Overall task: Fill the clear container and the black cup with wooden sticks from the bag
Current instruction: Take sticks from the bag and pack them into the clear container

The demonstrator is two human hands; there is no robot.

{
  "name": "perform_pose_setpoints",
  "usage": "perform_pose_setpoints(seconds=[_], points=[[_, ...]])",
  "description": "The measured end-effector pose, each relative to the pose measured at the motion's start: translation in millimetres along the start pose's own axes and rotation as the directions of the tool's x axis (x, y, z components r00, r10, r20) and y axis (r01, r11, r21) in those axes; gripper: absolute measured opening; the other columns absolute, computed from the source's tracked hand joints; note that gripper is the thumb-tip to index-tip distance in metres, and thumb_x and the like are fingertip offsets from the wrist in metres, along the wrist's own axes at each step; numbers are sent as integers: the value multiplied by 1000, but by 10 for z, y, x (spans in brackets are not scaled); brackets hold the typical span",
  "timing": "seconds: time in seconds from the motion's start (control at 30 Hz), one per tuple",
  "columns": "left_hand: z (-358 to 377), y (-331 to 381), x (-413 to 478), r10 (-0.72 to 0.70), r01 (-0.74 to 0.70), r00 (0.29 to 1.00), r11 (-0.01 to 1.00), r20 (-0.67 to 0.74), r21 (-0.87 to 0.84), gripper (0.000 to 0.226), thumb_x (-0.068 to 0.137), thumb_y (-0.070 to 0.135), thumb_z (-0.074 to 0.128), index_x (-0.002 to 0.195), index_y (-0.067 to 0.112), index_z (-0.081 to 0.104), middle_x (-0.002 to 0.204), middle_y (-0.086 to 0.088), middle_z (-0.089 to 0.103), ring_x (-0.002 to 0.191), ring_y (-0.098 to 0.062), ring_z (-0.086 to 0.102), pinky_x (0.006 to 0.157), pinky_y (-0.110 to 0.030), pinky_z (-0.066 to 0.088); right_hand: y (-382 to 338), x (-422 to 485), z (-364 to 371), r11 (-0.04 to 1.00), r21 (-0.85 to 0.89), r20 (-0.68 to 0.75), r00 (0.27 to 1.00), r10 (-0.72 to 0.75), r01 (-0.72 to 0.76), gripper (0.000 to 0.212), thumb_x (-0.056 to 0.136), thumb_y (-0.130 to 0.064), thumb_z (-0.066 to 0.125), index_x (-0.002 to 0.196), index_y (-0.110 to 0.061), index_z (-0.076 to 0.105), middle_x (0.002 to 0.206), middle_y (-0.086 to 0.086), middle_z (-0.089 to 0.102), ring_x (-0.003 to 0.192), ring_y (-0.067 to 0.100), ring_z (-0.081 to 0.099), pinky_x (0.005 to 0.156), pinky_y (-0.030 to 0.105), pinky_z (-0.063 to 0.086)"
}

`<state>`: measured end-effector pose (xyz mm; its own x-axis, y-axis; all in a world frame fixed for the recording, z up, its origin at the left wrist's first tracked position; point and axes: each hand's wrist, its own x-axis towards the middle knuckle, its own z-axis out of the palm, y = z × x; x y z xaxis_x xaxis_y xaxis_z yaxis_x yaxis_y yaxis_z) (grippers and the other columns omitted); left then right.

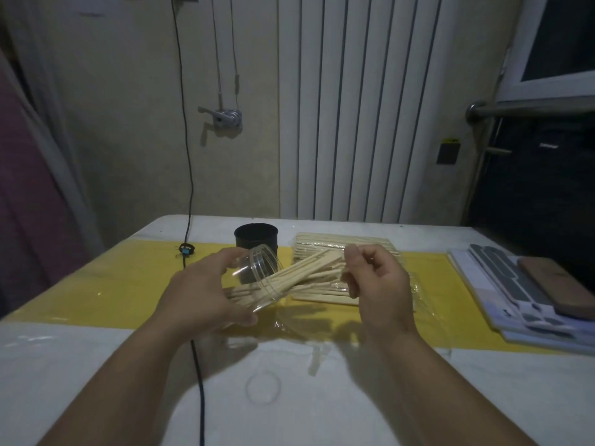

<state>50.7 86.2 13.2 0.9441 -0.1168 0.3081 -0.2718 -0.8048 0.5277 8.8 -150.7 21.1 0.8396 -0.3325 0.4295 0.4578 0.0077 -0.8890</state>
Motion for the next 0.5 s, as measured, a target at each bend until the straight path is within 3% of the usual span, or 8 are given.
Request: perform_pose_setpoints(seconds=[0.1, 0.17, 0.23, 0.3, 0.4, 0.5], points=[[6, -10, 2, -1, 1, 1000, 1000, -6, -2, 105, 39, 45, 88, 135, 51, 45, 114, 28, 54, 113, -8, 57, 85, -32, 48, 6, 7, -10, 996, 73, -56, 997, 56, -52, 21, 97, -9, 54, 77, -7, 61, 62, 5, 59, 53, 9, 45, 50, 21, 36], [13, -28, 4, -7, 7, 1000, 1000, -16, -11, 104, 40, 43, 90, 133, 51, 45, 115, 27, 54, 114, -8, 56, 85, -32, 47, 37, 42, -45, 996, 38, -109, 991, 82, -78, 25, 94, -5, 50, 72, -10, 60, 63, 4, 51, 57, 13, 42, 52, 26, 32], [17, -48, 11, -19, 18, 1000, 998, -15, -53, 97, 40, 42, 91, 124, 58, 46, 116, 25, 55, 115, -7, 56, 87, -34, 49, 97, 78, -95, 994, -48, -97, 991, 91, -96, 26, 92, -7, 51, 68, -13, 58, 62, 3, 48, 58, 15, 41, 55, 31, 32], [13, -51, 17, -32, 31, 999, 995, -13, -99, 88, 35, 47, 87, 109, 68, 43, 119, 23, 57, 115, -7, 56, 89, -36, 49, 191, 101, -148, 964, -245, -23, 995, 101, -103, 24, 91, -10, 54, 67, -14, 58, 59, 0, 53, 57, 16, 45, 58, 32, 35], [10, -45, 19, -42, 40, 999, 991, -12, -125, 88, 34, 48, 86, 107, 67, 42, 121, 20, 59, 116, -7, 56, 90, -37, 49, 334, 88, -187, 822, -568, 159, 973, 167, -48, 17, 84, -22, 52, 69, -19, 60, 63, -5, 64, 61, 14, 56, 61, 36, 47], [-4, -33, 6, -42, 39, 999, 988, -17, -149, 84, 37, 44, 89, 99, 74, 40, 120, 21, 58, 114, -5, 55, 89, -35, 48, 429, 65, -203, 548, -830, 290, 917, 273, 99, 18, 82, -29, 48, 81, -24, 66, 81, -8, 70, 81, 15, 63, 74, 33, 52]])
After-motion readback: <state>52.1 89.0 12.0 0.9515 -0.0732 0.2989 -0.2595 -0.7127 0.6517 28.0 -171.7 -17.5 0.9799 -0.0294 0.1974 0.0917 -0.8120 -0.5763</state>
